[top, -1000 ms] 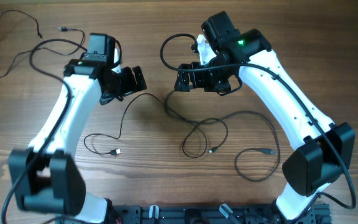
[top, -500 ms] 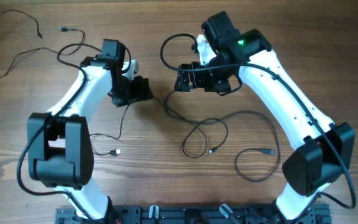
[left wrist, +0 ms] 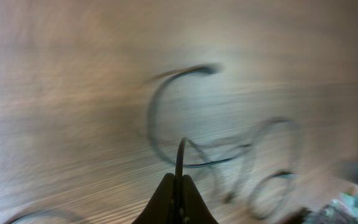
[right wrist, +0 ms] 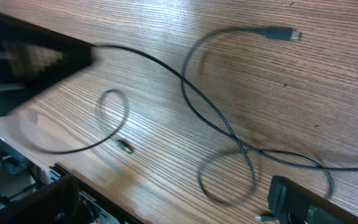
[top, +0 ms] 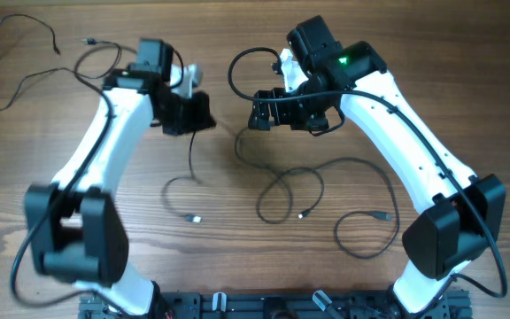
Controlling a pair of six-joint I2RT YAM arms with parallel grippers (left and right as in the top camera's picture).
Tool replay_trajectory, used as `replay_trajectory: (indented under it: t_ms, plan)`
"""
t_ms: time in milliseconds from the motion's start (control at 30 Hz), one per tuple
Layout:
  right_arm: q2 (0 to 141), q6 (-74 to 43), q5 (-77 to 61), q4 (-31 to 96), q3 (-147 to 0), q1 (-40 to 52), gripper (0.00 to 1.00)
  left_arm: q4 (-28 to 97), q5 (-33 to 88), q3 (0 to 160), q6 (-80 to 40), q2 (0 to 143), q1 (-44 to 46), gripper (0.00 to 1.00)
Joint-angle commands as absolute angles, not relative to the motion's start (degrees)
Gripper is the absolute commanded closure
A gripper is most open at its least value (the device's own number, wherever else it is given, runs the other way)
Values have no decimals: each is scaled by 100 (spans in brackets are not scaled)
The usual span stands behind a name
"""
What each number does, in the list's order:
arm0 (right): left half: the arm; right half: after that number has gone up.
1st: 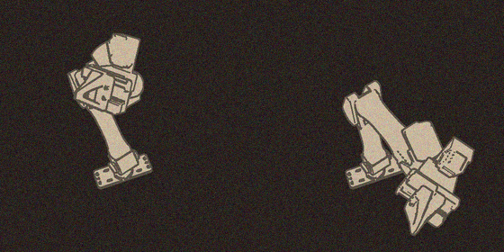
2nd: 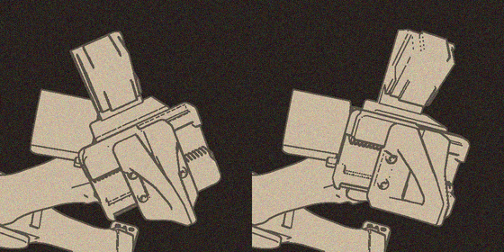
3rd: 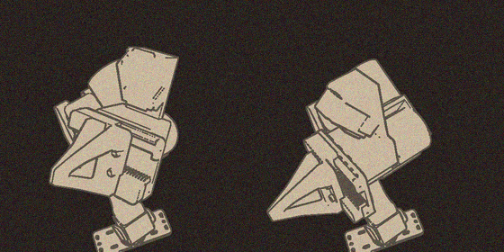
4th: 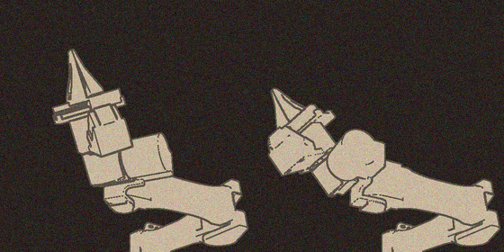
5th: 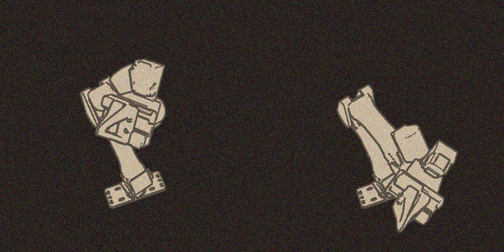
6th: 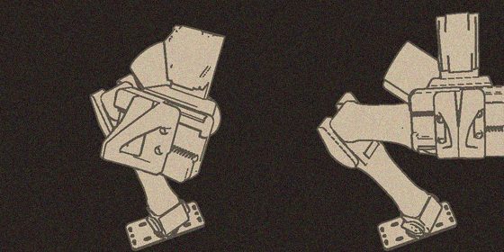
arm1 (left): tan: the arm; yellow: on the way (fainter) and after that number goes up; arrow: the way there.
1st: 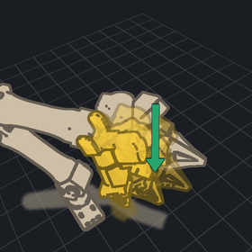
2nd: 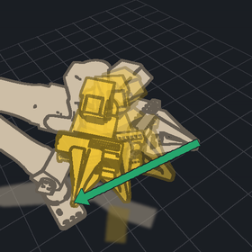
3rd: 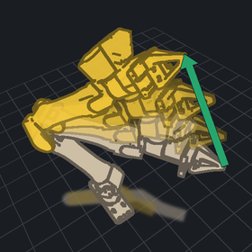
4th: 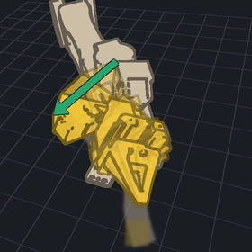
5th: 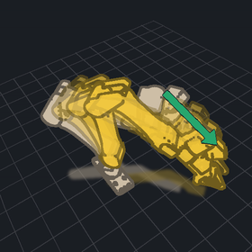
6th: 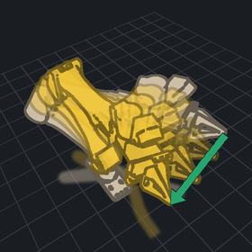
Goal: Untangle cables
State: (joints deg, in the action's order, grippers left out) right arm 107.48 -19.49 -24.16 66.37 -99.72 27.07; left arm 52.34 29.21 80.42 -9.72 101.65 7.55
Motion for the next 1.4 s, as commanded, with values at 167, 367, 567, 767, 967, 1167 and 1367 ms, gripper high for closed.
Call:
replay_trajectory:
  t_ms: [167, 367, 567, 767, 967, 1167, 1367]
  plan:
    - [10836, -2180, -2364, 6416, -9710, 2716, 0, 4659, 4093, 8888, -1590, 7612, 777, 96]
    - [10836, -2453, -2355, 5771, -8868, 2716, 0, 3844, 4088, 8888, -2298, 6427, 777, 96]
    - [10836, -2467, -2353, 5487, -8490, 2716, 0, 3006, 3951, 8888, -2788, 5916, 777, 96]
    - [10836, -2565, -2353, 5446, -8385, 2716, 0, 3208, 3028, 8888, -2923, 5865, 777, 96]
    - [10838, -2563, -2353, 5446, -8385, 2716, 0, 3404, 1675, 8888, -2947, 6053, 777, 96]
    - [10838, -2567, -2353, 5441, -8385, 2716, 0, 3439, 377, 8888, -3826, 6075, 412, 96]
    - [10838, -2565, -2309, 5024, -8385, 2716, 0, 4257, 379, 8888, -3955, 6211, -991, 96]
